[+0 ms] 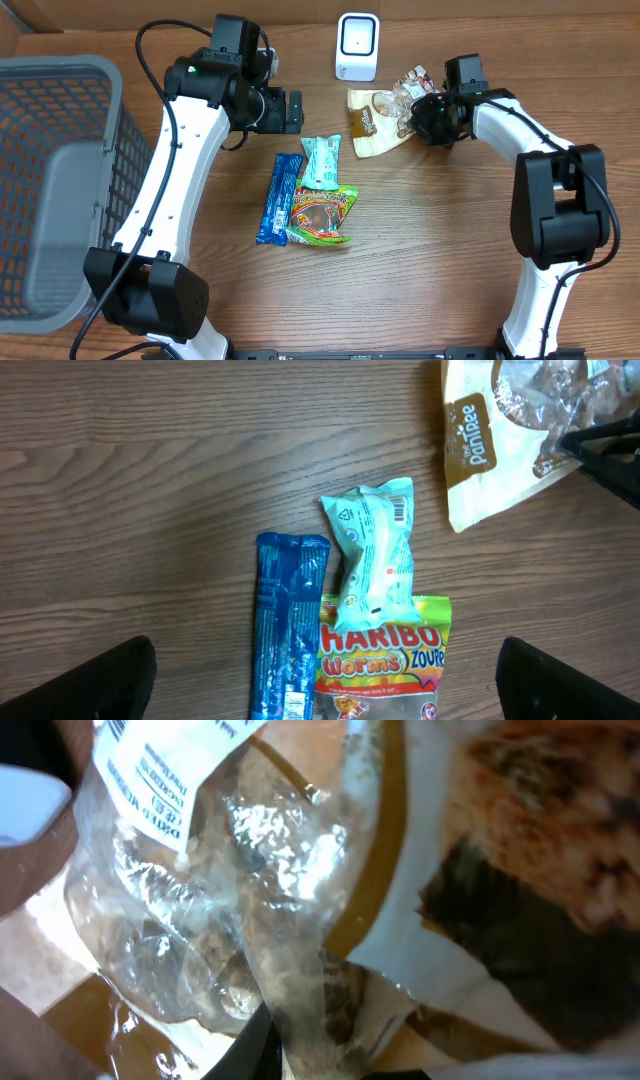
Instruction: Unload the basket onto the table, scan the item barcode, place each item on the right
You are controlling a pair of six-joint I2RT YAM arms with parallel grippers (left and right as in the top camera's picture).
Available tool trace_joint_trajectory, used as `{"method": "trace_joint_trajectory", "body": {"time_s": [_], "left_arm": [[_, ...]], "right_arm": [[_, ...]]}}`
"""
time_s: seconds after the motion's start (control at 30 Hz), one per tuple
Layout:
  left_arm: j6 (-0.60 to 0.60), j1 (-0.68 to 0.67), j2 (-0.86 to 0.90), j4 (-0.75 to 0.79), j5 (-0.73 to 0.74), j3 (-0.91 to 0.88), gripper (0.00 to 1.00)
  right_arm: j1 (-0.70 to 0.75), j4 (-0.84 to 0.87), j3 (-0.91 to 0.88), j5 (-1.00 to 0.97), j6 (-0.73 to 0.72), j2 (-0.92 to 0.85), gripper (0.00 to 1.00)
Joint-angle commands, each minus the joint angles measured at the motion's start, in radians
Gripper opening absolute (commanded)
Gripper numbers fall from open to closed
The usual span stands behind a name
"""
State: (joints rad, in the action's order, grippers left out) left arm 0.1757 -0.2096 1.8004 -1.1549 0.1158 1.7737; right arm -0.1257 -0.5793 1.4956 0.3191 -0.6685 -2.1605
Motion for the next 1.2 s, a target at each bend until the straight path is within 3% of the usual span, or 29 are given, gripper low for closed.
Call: {"method": "trace_joint_trajectory", "body": {"time_s": [0.0,0.17,0.33,0.37,0.47,0.57,0.6,0.73,0.93,1.17], "left_arm": [[-0.023,-0.008,0.012,0.001,0.008,-0.004,1.00],[-0.023,-0.008,0.012,0.001,0.008,-0.004,1.00],[-0.022,-0.008,0.012,0.003,0.008,-0.004,1.00],[-0.022,-0.009,0.012,0.003,0.008,-0.004,1.00],[-0.023,-0.008,0.012,0.004,0.008,-0.004,1.00],[-0.023,-0.008,0.012,0.005,0.008,-0.004,1.00],[-0.023,-0.009,0.012,0.007,0.008,-0.004,1.00],[-0.023,-0.008,0.012,0.011,0.008,-0.004,1.00],[-0.022,-0.009,0.012,0.012,0.008,-0.004,1.00],[-0.022,-0.009,0.012,0.015,0.008,-0.004,1.00]], "right_arm": [[0.034,-0.089,-0.014,-0.024,0.137,-0.027,0.04],[0.054,-0.320,0.011,-0.004,0.504,-0.005,0.04],[0.083,-0.505,0.051,-0.101,0.663,-0.005,0.06],[0.093,-0.524,0.064,-0.132,0.669,-0.005,0.13],[0.128,-0.550,0.113,-0.157,0.665,-0.005,0.59],[0.183,-0.560,0.180,-0.045,0.635,-0.005,0.89],[0.195,-0.559,0.187,-0.009,0.635,-0.005,0.92],[0.230,-0.552,0.180,0.159,0.603,-0.005,0.93],[0.215,-0.526,0.093,0.229,0.501,-0.005,0.91],[0.180,-0.293,-0.079,0.233,0.349,-0.005,0.79]]}}
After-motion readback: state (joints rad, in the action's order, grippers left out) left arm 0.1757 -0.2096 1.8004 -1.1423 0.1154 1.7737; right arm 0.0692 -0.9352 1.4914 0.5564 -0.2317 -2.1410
